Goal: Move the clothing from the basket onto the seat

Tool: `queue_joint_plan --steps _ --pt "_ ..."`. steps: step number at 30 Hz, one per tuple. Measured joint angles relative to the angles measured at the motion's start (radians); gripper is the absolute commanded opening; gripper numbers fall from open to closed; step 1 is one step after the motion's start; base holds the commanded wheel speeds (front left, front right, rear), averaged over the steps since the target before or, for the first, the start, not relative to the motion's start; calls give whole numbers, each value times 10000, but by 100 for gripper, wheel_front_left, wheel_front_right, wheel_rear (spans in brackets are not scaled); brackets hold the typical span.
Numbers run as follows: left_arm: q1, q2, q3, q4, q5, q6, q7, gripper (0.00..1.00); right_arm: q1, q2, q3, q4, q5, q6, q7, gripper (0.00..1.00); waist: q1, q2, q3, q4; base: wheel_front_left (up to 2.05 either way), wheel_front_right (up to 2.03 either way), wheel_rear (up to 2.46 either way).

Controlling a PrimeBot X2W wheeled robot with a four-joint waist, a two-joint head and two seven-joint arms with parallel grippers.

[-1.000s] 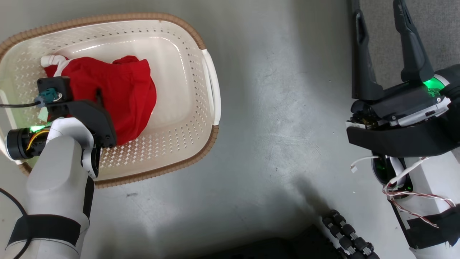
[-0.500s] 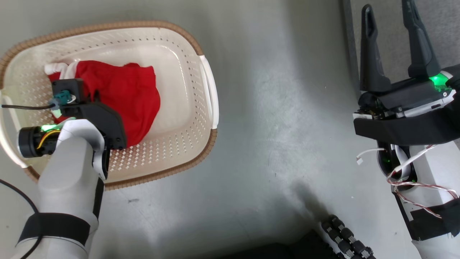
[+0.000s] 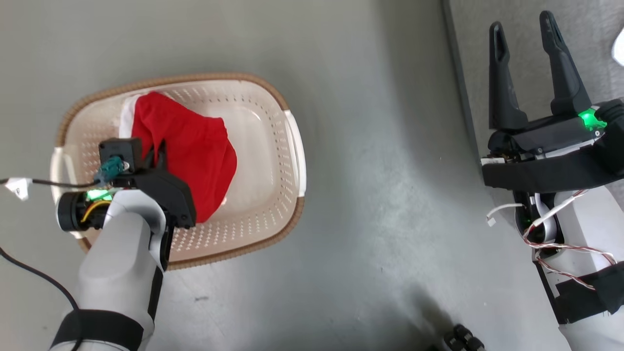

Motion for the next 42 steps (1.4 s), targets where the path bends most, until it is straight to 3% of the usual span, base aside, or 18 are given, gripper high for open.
queue_joint_plan --steps 9,23,42 --pt "582 -345 -27 -10 -111 -368 -382 0 421 -12 -184 502 12 134 0 100 -1 -1 -1395 266 0 0 0" --pt "1596 -531 -94 -616 -182 -579 -525 0 1289 -25 -362 1053 109 307 0 100 -2 -1 -3234 847 0 0 0" --pt "2982 -568 -27 -3762 -368 -713 -529 0 2263 121 -408 1649 123 556 2 100 -1 -2 -5285 1578 0 0 0"
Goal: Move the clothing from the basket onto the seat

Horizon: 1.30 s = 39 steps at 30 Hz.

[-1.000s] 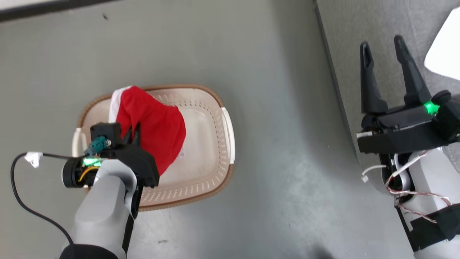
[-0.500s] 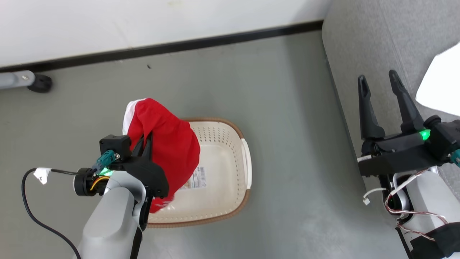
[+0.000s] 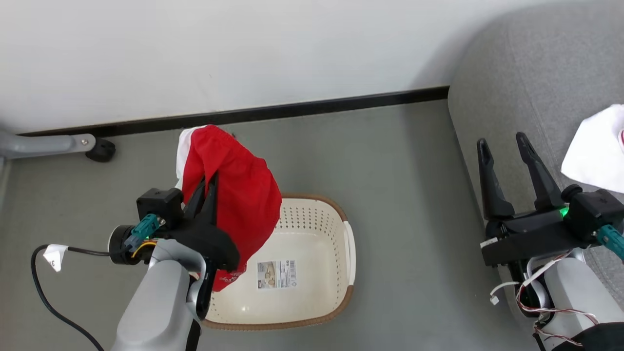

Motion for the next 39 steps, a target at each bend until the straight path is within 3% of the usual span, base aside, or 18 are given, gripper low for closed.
queue_joint_plan --steps 23,31,39 --pt "1101 8 -374 -5530 389 -94 -33 0 596 284 238 604 44 190 0 100 2 0 -1159 432 0 0 0" --pt "1127 6 -652 -6192 401 -96 -33 0 548 451 487 734 42 322 0 100 2 2 -1217 428 0 0 0" --pt "1160 6 -1076 -6353 431 -98 -33 0 -266 671 1595 775 -13 673 0 100 1 2 -1335 532 0 0 0"
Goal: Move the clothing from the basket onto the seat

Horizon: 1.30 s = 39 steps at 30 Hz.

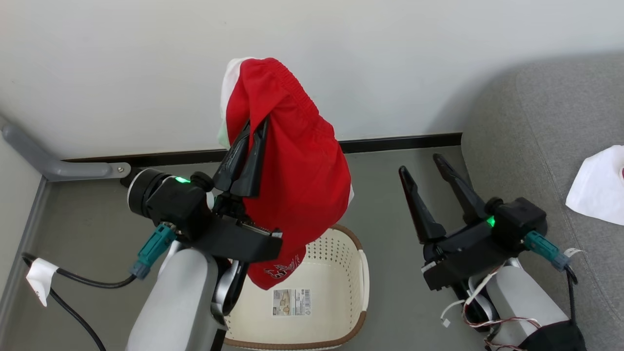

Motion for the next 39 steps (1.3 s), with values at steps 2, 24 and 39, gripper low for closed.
queue_joint_plan --steps 2,24,39 --pt "0 6 -90 -40 0 0 0 0 -203 27 326 0 -6 33 0 100 0 0 -20 59 0 0 0" --pt "-164 13 -957 -314 -65 -71 0 0 -2230 -387 3939 537 1164 119 0 100 0 1 141 604 0 0 0" --pt "-189 21 -1699 -828 -215 35 0 0 -2786 -435 4815 1684 1946 119 0 100 0 0 236 787 0 0 0"
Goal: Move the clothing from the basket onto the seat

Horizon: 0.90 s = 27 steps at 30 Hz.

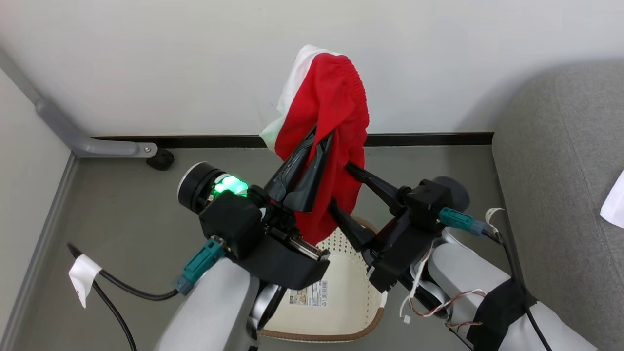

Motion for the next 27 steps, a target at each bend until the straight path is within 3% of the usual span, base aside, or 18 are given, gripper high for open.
queue_joint_plan --steps 15,16,17,19,27 --pt "-67 6 -545 -322 -290 109 0 0 -812 217 506 809 585 0 0 98 1 -1 95 218 0 0 0" --pt "-81 4 -568 -330 -291 157 0 0 -874 257 537 880 612 0 0 83 0 1 105 231 0 0 0" --pt "-102 6 -598 -337 -291 157 0 0 -931 291 548 941 623 0 0 50 0 0 115 244 0 0 0" --pt "-167 6 -648 -347 -295 157 0 0 -1014 336 594 1072 677 0 0 0 0 0 136 264 0 0 0" --pt "-175 6 -667 -353 -368 169 0 0 -1301 412 719 1455 997 0 0 0 0 0 205 313 0 0 0"
